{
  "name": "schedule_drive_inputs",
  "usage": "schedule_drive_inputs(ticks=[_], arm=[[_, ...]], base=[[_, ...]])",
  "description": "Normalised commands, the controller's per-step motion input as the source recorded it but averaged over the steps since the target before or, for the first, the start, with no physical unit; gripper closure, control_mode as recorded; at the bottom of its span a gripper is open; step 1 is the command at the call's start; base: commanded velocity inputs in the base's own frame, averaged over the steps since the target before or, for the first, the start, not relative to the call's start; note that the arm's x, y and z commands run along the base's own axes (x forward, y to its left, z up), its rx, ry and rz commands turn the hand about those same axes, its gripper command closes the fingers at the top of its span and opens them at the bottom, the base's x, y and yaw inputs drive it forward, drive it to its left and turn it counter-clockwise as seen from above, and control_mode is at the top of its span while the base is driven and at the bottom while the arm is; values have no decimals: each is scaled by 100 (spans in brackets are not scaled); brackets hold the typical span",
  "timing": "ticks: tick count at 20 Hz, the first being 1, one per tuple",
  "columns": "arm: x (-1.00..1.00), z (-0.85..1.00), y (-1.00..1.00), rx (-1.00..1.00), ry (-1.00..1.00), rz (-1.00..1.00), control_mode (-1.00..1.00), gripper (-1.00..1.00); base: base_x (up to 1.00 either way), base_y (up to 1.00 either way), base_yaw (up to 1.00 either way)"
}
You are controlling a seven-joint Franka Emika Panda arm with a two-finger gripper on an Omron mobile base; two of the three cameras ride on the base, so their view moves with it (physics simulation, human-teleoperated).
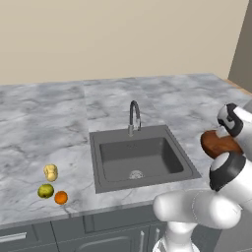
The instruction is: There is a mixed pile of frozen fruits and vegetables on the counter. Locate all the frozen vegetables and place the items in a bowl on the counter. Take all the frozen fruits and defrost them in a running sink.
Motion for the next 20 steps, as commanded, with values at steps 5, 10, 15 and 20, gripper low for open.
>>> schedule_drive_inputs(ticks=[5,10,15,20], arm=[[0,-26,-17,-3,5,0,-100,100],[0,-38,-16,0,3,0,-100,100],[1,-48,-8,0,3,0,-100,100],[7,-21,-9,0,1,0,-100,100]], base=[[0,0,0],[0,0,0],[0,0,0],[0,0,0]])
